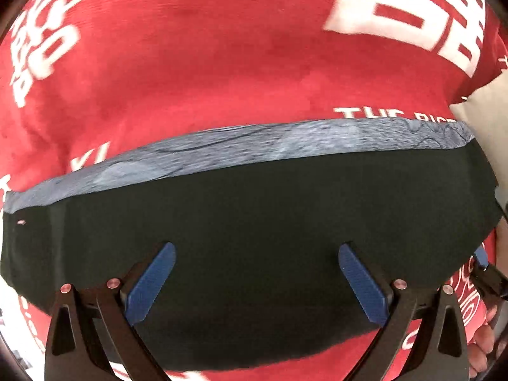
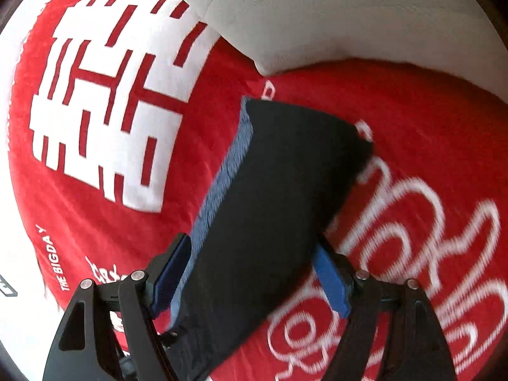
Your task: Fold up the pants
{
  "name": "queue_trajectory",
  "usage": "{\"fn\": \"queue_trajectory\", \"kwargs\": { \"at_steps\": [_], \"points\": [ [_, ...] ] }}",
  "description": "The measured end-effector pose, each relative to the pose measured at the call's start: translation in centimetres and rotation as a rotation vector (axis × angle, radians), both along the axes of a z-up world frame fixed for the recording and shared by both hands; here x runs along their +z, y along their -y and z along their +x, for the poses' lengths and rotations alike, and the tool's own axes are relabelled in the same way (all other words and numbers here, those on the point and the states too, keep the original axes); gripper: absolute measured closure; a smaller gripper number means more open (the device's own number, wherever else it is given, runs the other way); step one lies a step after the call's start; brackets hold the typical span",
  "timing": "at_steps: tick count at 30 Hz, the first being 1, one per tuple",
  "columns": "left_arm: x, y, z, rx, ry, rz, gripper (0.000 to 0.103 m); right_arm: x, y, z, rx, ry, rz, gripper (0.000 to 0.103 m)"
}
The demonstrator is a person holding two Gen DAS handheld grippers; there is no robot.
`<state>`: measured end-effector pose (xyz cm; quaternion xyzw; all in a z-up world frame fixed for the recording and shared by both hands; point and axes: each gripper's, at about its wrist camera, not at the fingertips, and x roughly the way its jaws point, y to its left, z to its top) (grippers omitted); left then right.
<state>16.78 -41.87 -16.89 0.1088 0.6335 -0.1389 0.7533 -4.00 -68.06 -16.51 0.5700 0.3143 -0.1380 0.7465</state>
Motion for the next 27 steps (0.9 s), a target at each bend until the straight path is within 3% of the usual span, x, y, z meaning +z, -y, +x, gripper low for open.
{"fn": "queue_trajectory", "kwargs": {
  "at_steps": [3, 5, 6, 7, 8, 10, 12, 24, 27],
  "points": [
    [-1.1, 1.0, -0.4, -0.002, 0.006, -0.007, 0.0, -0.1, 0.6, 0.8, 0.004, 0.001, -0.014, 0.024],
    [-1.4, 0.8, -0.9, 0.007, 0.04, -0.024, 0.0, -0.3, 0.9, 1.3, 0.014, -0.037, -0.009, 0.036],
    [-1.5, 0.6, -1.2, 0.004, 0.047, -0.031, 0.0, -0.5, 1.1, 1.4, 0.013, -0.095, -0.007, 0.071],
    [-1.5, 0.6, -1.6, -0.003, 0.052, -0.03, 0.0, -1.0, 1.4, 1.2, 0.004, -0.143, 0.01, 0.09],
    [-1.5, 0.6, -1.6, -0.007, 0.053, -0.027, 0.0, -0.9, 1.4, 1.1, 0.0, -0.14, 0.014, 0.09],
    [-1.7, 0.4, -2.5, -0.005, 0.051, -0.022, 0.0, 0.4, 0.7, 1.7, 0.044, -0.174, -0.076, 0.09],
    [-1.8, 1.3, -2.7, -0.006, 0.061, -0.014, 0.0, 2.9, -0.7, 2.9, 0.119, -0.197, -0.228, 0.09],
    [-2.1, 1.9, -3.0, -0.041, 0.117, 0.002, 0.0, 11.3, -8.7, 6.8, 0.4, -0.151, -0.626, 0.09],
    [-2.0, 1.3, -2.8, -0.047, 0.097, -0.045, 0.0, 12.6, -11.6, 7.8, 0.475, -0.14, -0.713, 0.09]
  ]
}}
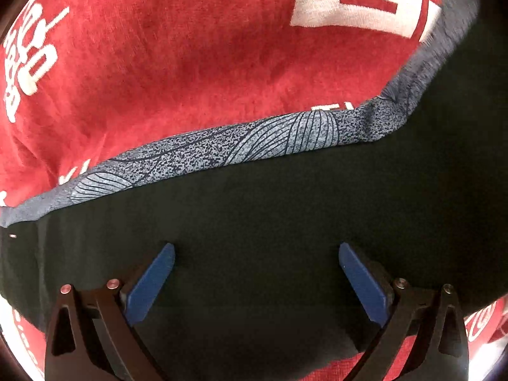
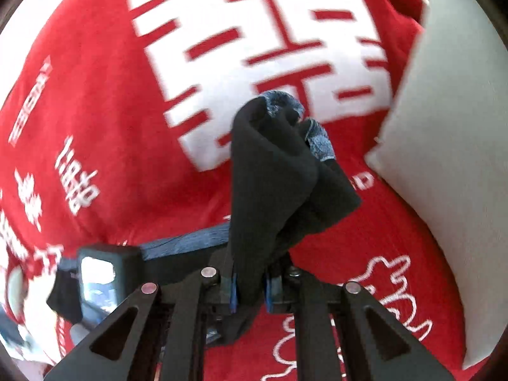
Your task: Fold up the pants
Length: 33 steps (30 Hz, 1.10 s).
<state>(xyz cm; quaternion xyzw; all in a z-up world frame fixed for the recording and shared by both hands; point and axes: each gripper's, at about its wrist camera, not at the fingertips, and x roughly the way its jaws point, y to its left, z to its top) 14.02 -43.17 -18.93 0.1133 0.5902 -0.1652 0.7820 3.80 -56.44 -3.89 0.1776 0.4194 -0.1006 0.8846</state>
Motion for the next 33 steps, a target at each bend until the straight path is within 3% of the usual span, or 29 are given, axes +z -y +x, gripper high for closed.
{"fn": "queue_trajectory", "kwargs": {
  "at_steps": [2, 3, 5, 9, 13, 17, 20, 23, 25, 26, 29, 33],
  "points": [
    [0.5, -1.0, 0.4, -0.004, -0.051, -0.049, 0.002, 0.6, -1.7, 0.3, 0.042, 0.0, -0.045, 0.09],
    [1.2, -2.0, 0.7, 0.004, -0.068, -0.08, 0.013, 0.8, -2.5, 0.6, 0.057, -0.003, -0.063, 0.09],
    [2.9, -5.1, 1.5, 0.032, -0.073, -0.133, 0.013, 1.5, -4.6, 0.9, 0.1, -0.012, -0.119, 0.09],
    [5.1, -11.3, 2.9, 0.062, -0.023, -0.105, 0.013, 1.4, -10.0, 1.8, 0.199, -0.038, -0.245, 0.09],
    [5.6, -17.5, 4.1, 0.125, -0.004, -0.026, 0.013, -2.3, -17.0, 3.1, 0.309, -0.122, -0.364, 0.09],
    [4.5, -23.6, 4.8, 0.203, -0.015, 0.017, 0.013, -6.7, -22.4, 3.7, 0.389, -0.206, -0.421, 0.088],
    [4.0, -25.7, 4.8, 0.215, -0.019, 0.034, 0.013, -9.7, -25.4, 3.7, 0.421, -0.257, -0.494, 0.086],
    [4.3, -26.3, 4.7, 0.201, -0.032, 0.02, 0.013, -10.9, -27.5, 3.1, 0.446, -0.286, -0.601, 0.075],
    [4.6, -26.0, 4.4, 0.194, -0.034, 0.003, 0.013, -10.1, -27.7, 2.4, 0.482, -0.272, -0.556, 0.052],
    [5.2, -26.4, 4.3, 0.19, -0.036, -0.011, 0.013, -9.1, -27.4, 1.7, 0.5, -0.259, -0.495, 0.048],
    [6.7, -25.4, 3.4, 0.157, -0.059, -0.071, 0.013, -6.6, -25.4, 0.8, 0.455, -0.232, -0.387, 0.047],
    [8.4, -22.6, 2.3, 0.063, -0.069, -0.142, 0.013, -4.0, -19.2, -0.4, 0.248, -0.206, -0.185, 0.047]
  ]
}}
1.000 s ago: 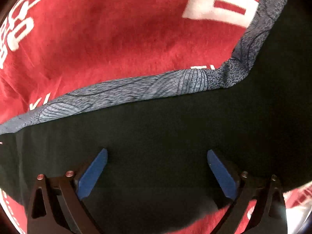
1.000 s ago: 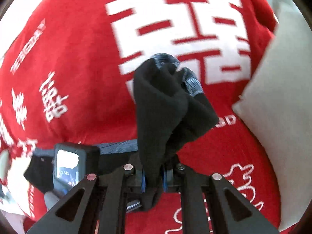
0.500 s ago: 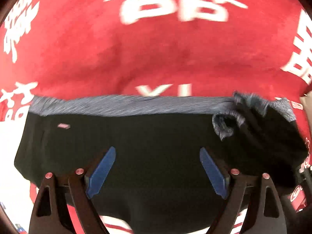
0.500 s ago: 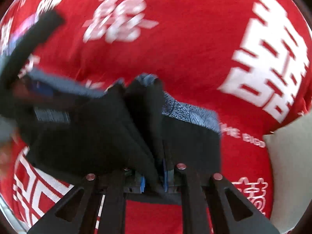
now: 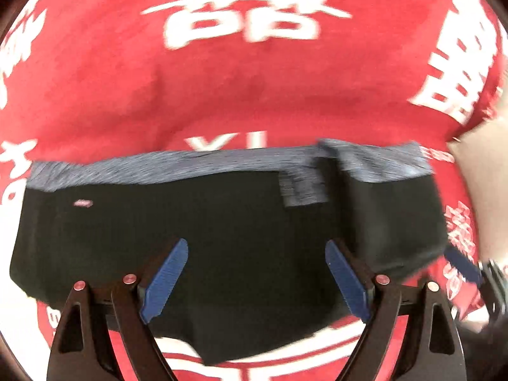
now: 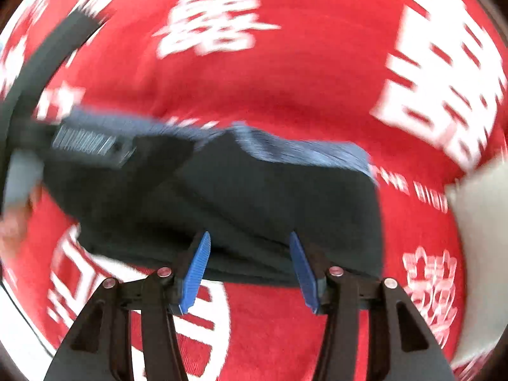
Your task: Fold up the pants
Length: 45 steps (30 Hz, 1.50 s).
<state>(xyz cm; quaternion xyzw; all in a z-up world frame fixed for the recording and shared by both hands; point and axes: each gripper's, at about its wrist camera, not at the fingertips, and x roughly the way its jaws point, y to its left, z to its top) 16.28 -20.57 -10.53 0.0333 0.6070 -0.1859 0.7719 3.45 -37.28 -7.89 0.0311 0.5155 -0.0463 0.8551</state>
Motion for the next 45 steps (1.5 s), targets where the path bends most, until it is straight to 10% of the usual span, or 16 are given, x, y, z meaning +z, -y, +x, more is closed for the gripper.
{"fn": "queue_trajectory", "kwargs": {
  "at_steps": [9, 17, 23, 33, 45],
  "points": [
    [-0.6, 4.7, 0.0, -0.096, -0.066, -0.086, 0.013, -0.4, 6.4, -0.2, -0.189, -0.023, 0.072, 0.047],
    [-3.2, 6.9, 0.0, -0.155, -0.214, -0.102, 0.093, -0.7, 8.1, -1.5, -0.224, -0.031, 0.135, 0.051],
    [0.0, 5.8, -1.5, -0.17, -0.152, -0.112, 0.093, 0.1, 9.3, -1.9, -0.234, -0.024, 0.162, 0.06],
    [-2.6, 4.1, -4.2, -0.097, -0.173, -0.096, 0.093, -0.9, 9.6, -1.5, -0.211, -0.056, 0.22, 0.06],
    [-2.7, 4.5, -4.6, -0.096, -0.152, -0.069, 0.093, -4.9, 19.1, 9.1, -0.214, -0.086, 0.552, 0.042]
  ]
}}
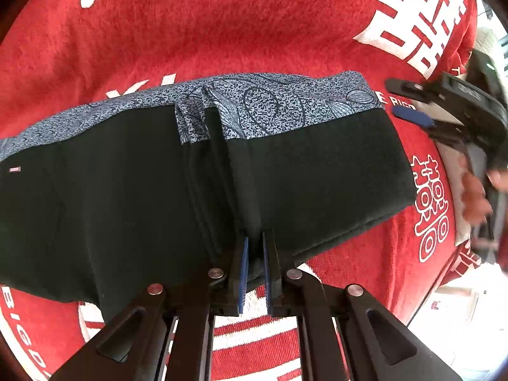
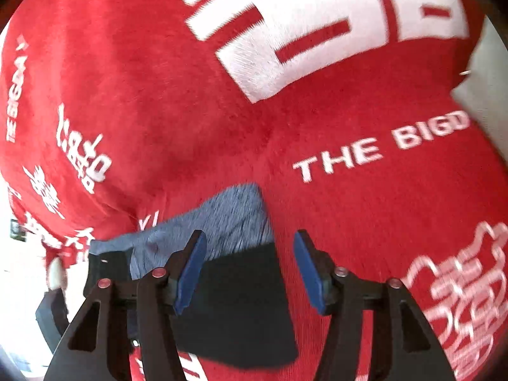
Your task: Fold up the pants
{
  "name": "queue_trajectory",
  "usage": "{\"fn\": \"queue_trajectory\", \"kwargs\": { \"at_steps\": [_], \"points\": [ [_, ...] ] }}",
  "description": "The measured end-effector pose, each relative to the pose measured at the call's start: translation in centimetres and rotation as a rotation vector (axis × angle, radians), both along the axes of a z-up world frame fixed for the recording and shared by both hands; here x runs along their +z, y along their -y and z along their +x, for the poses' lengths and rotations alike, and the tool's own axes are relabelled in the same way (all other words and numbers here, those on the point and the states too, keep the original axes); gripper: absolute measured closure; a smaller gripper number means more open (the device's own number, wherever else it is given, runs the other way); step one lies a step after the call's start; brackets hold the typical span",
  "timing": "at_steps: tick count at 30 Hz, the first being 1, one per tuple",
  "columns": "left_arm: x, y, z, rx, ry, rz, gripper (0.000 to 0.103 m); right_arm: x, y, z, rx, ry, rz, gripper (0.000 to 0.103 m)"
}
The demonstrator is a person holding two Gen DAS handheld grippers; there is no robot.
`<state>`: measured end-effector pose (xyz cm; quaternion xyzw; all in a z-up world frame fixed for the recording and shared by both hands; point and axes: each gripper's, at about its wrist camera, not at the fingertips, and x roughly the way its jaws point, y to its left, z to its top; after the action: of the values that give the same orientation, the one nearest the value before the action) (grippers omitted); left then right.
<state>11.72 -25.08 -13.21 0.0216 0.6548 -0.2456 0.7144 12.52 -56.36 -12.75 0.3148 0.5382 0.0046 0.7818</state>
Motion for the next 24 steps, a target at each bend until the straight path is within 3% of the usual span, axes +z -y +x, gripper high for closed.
{"fn": "queue_trajectory", "kwargs": {
  "at_steps": [6, 7, 10, 12, 15, 18, 24],
  "points": [
    [-0.1, 0.3, 0.1, 0.001, -0.001, 0.011, 0.093, -3.6, -0.5, 3.1, 0.099, -0.052, 0.171, 0.044],
    [-0.2, 0.4, 0.3, 0.004, -0.004, 0.013, 0.093, -3.9, -0.6, 3.2, 0.088, -0.068, 0.168, 0.056],
    [-0.1, 0.8, 0.9, 0.009, -0.024, 0.016, 0.093, -3.7, 0.1, 2.6, 0.042, -0.078, 0.171, 0.075],
    [-0.3, 1.2, 1.1, -0.011, -0.024, 0.022, 0.093, -3.4, 0.8, 1.6, 0.022, -0.067, 0.174, 0.078],
    [-0.7, 1.6, 0.8, -0.042, 0.002, 0.031, 0.093, -4.7, 0.7, 1.5, -0.004, -0.101, 0.139, 0.076],
    [-0.3, 1.3, 0.5, -0.039, 0.015, 0.03, 0.093, -4.8, -0.3, 1.7, -0.016, -0.119, 0.114, 0.057],
    [2.0, -0.1, 0.5, 0.002, 0.062, 0.071, 0.093, 0.2, -2.1, -1.4, -0.01, -0.075, -0.104, 0.056]
  ]
}}
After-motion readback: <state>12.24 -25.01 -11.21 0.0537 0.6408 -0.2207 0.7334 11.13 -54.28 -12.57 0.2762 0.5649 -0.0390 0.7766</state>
